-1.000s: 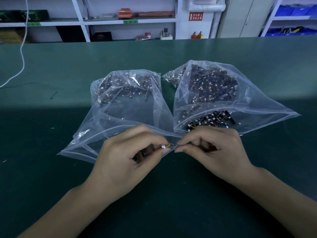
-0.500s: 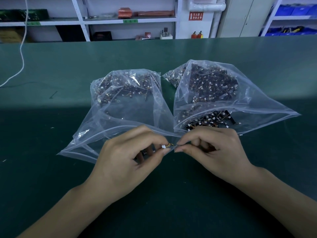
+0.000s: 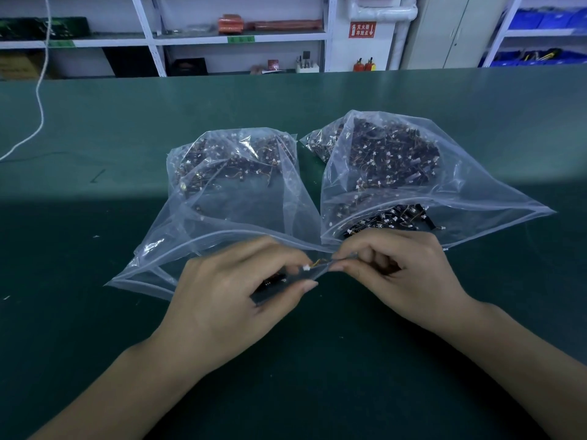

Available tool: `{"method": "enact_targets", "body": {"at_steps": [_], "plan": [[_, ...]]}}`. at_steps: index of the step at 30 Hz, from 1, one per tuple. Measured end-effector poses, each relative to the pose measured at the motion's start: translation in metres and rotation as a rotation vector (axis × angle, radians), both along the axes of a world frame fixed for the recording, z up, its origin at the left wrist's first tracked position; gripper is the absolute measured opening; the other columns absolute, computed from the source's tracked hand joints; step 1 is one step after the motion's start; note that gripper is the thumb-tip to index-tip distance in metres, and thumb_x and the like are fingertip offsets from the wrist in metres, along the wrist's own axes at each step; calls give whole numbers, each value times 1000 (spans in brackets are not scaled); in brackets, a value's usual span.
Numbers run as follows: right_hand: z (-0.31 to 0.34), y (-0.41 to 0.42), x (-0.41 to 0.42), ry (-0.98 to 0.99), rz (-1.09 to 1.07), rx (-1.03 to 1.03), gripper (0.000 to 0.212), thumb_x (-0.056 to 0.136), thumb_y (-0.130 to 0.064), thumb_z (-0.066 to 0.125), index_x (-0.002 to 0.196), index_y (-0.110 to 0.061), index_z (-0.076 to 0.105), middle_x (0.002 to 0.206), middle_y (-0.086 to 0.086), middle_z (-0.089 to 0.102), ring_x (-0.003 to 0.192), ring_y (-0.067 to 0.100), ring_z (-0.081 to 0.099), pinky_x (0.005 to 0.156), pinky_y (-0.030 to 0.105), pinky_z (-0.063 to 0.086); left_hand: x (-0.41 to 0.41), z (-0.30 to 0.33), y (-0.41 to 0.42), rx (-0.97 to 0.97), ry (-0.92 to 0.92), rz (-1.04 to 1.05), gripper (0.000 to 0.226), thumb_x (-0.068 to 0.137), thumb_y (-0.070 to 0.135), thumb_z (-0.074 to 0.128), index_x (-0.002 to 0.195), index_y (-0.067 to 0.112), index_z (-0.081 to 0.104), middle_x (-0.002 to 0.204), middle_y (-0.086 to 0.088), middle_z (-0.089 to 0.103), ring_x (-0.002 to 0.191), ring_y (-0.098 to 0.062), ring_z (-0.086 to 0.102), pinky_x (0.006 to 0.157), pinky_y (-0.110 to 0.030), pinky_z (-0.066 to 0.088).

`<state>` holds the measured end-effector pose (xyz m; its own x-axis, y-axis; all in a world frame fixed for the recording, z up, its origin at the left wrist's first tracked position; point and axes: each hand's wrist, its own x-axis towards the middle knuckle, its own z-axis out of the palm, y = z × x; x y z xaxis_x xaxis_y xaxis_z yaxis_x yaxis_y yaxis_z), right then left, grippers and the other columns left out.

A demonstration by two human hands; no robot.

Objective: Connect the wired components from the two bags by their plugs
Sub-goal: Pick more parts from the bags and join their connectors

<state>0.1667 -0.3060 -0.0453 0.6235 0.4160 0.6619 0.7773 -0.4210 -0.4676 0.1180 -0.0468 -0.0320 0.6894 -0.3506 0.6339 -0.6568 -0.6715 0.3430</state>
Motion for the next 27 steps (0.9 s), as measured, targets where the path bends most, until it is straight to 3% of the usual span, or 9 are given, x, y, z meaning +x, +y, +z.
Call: {"method": "enact_targets", "body": {"at_steps": [4, 7, 10, 16, 22, 25, 27], "plan": [[2, -10, 10, 19, -122, 10, 9, 95, -30, 78, 93, -21, 80, 63, -12, 50, 56, 10, 42, 62, 12, 35, 5, 3, 6, 68, 0, 65, 14, 102, 37, 71, 102, 26, 80, 98, 19, 71, 94, -5, 69, 78, -33, 56], [2, -19, 16, 39, -239, -44, 8, 93, -35, 79, 91, -27, 80, 62, -9, 54, 58, 13, 48, 57, 27, 44, 9, 3, 8, 148, 23, 98, 15, 102, 38, 68, 99, 27, 79, 100, 19, 70, 101, -9, 67, 93, -38, 53], [3, -26, 20, 26, -359, -108, 5, 91, -36, 80, 89, -31, 79, 61, -10, 56, 58, 10, 52, 56, 37, 51, 9, 4, 9, 176, 54, 125, 15, 101, 40, 67, 97, 30, 78, 101, 21, 69, 105, -9, 66, 98, -38, 51], [4, -36, 26, 85, -573, -174, 6, 90, -39, 82, 91, -34, 79, 60, -10, 58, 59, 12, 58, 60, 35, 52, 7, 4, 11, 181, 144, 197, 18, 102, 47, 64, 96, 36, 76, 98, 23, 67, 96, -5, 62, 85, -26, 47], [3, -35, 25, 105, -647, -181, 5, 94, -30, 78, 98, -33, 77, 56, -10, 56, 56, 2, 53, 57, 22, 36, 8, 4, 13, 199, 233, 282, 35, 87, 70, 65, 101, 39, 75, 101, 26, 67, 99, -1, 60, 78, -24, 43], [2, -31, 23, 111, -665, -196, 28, 95, -16, 71, 80, -39, 64, 52, -5, 50, 52, 8, 49, 57, 19, 28, 8, 3, 15, 215, 313, 285, 42, 82, 78, 61, 103, 44, 71, 100, 32, 65, 95, 8, 57, 76, -12, 38], [4, -28, 21, 96, -651, -194, 42, 93, -14, 70, 72, -44, 50, 51, -4, 49, 51, 20, 50, 55, 22, 32, 9, 2, 17, 215, 341, 268, 38, 82, 77, 60, 99, 45, 70, 97, 31, 64, 93, 11, 57, 73, -9, 37]]}}
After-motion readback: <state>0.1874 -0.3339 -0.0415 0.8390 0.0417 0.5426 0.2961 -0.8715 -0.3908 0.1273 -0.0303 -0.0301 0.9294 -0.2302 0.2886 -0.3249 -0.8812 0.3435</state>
